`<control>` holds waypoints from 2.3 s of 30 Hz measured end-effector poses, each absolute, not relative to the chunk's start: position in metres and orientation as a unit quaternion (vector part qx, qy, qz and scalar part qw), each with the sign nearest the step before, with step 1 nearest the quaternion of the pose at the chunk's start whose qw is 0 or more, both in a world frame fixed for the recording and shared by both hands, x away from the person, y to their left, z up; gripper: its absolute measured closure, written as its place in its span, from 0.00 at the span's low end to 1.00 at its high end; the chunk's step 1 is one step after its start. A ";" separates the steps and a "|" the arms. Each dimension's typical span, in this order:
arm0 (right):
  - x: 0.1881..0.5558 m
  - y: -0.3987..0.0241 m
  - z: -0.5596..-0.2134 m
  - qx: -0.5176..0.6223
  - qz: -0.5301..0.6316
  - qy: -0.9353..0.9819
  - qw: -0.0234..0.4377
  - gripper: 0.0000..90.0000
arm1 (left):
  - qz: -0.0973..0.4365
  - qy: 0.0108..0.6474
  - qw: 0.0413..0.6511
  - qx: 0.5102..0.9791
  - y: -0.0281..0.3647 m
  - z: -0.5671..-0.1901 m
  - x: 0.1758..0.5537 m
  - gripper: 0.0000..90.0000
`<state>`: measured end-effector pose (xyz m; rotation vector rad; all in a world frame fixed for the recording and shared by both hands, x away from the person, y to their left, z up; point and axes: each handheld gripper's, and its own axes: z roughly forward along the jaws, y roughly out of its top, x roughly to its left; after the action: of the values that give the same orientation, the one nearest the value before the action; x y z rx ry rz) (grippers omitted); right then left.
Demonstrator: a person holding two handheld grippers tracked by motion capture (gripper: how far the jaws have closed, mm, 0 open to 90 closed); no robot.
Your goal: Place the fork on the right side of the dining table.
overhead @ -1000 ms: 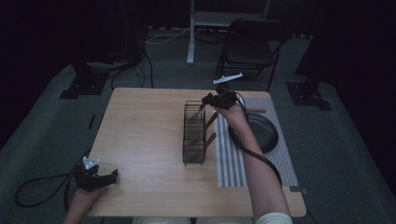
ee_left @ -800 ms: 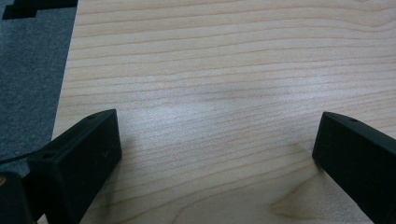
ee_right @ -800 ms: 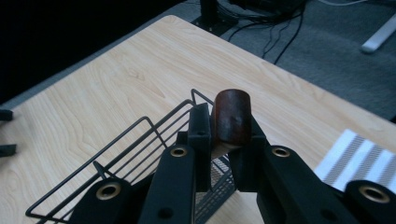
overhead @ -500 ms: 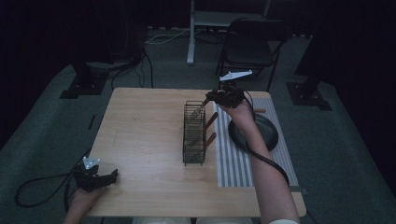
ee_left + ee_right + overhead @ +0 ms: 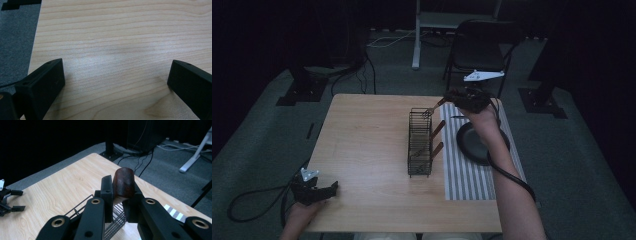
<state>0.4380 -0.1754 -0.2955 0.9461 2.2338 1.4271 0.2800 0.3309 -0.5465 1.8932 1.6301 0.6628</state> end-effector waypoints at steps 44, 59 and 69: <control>0.342 -0.258 -0.359 0.396 0.495 0.752 0.181 0.90 | 0.246 0.606 0.274 0.705 0.331 -0.546 0.280 0.02; 0.310 -0.277 -0.392 0.421 0.488 0.746 0.165 0.89 | 0.246 0.607 0.275 0.704 0.331 -0.546 0.280 0.02; 0.291 -0.287 -0.414 0.441 0.483 0.740 0.159 0.89 | 0.246 0.607 0.275 0.704 0.331 -0.546 0.280 0.02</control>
<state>0.2910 -0.2866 -0.4137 1.2604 2.1142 1.3802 0.2800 0.3308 -0.5465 1.8925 1.6303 0.6619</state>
